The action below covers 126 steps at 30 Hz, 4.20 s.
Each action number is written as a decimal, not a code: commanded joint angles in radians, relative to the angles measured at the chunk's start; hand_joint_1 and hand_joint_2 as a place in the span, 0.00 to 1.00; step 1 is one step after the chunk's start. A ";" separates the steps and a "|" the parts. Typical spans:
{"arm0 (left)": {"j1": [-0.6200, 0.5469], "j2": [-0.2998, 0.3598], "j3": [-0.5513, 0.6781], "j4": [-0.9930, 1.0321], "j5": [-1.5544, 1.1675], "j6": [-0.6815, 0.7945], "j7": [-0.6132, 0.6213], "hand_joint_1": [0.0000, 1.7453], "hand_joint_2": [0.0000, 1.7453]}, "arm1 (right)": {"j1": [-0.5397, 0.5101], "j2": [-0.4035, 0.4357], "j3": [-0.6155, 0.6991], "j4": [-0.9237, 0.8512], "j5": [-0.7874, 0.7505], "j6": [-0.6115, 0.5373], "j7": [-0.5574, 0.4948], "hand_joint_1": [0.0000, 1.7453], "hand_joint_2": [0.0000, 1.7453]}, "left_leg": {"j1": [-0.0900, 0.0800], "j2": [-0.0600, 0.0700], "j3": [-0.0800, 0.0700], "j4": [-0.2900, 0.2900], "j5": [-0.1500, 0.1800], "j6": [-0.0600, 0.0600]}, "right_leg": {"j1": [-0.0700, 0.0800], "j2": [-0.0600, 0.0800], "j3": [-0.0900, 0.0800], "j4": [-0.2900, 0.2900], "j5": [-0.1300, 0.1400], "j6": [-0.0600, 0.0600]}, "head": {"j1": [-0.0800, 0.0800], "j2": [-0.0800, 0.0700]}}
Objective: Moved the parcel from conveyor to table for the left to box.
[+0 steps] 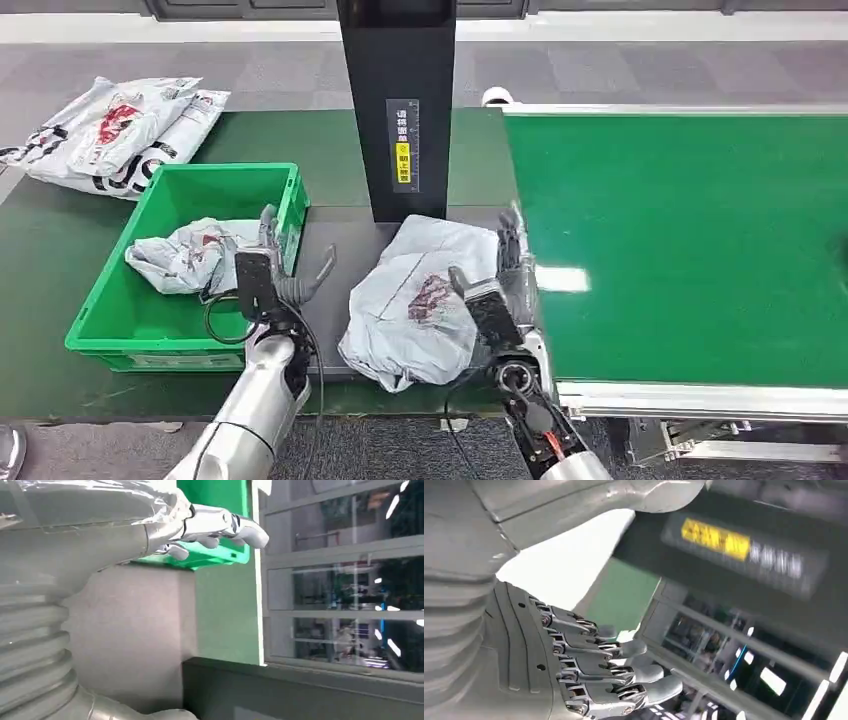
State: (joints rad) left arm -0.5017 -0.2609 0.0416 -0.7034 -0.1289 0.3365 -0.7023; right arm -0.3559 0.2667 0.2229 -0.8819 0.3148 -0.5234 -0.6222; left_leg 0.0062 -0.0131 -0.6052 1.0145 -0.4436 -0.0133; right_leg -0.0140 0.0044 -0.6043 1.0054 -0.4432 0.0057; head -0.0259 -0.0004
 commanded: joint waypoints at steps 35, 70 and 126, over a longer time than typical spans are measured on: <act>-0.152 0.055 -0.679 0.476 -0.788 -0.212 0.465 1.00 1.00 | -0.013 -0.047 -0.313 -0.017 -0.030 0.152 0.009 0.00 1.00 | -0.001 -0.002 0.014 -0.001 -0.014 0.000 | 0.000 -0.005 0.025 -0.002 -0.015 -0.001 | 0.000 0.000; -0.295 0.047 0.209 -0.138 -1.408 0.362 0.488 1.00 1.00 | 0.107 -0.019 -0.401 -0.218 -0.014 0.108 0.038 0.00 1.00 | 0.000 0.006 0.008 -0.001 -0.003 -0.002 | 0.001 0.004 0.005 0.001 -0.002 -0.004 | 0.000 0.000; -0.515 0.090 0.342 0.263 -1.063 0.362 0.571 0.00 0.00 | 0.372 0.078 -0.501 -0.645 0.010 0.067 0.108 0.00 1.00 | 0.002 0.001 0.004 -0.001 -0.002 -0.003 | 0.002 -0.001 0.004 0.000 -0.001 -0.004 | 0.000 0.000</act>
State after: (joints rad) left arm -0.9537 -0.1049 0.1596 -0.4006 -1.2153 0.6973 -0.0952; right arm 0.0356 0.3208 -0.2335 -1.5537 0.3273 -0.4540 -0.5146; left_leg 0.0068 -0.0112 -0.6001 1.0131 -0.4450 -0.0164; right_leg -0.0129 0.0055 -0.6008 1.0055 -0.4441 0.0018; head -0.0259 0.0000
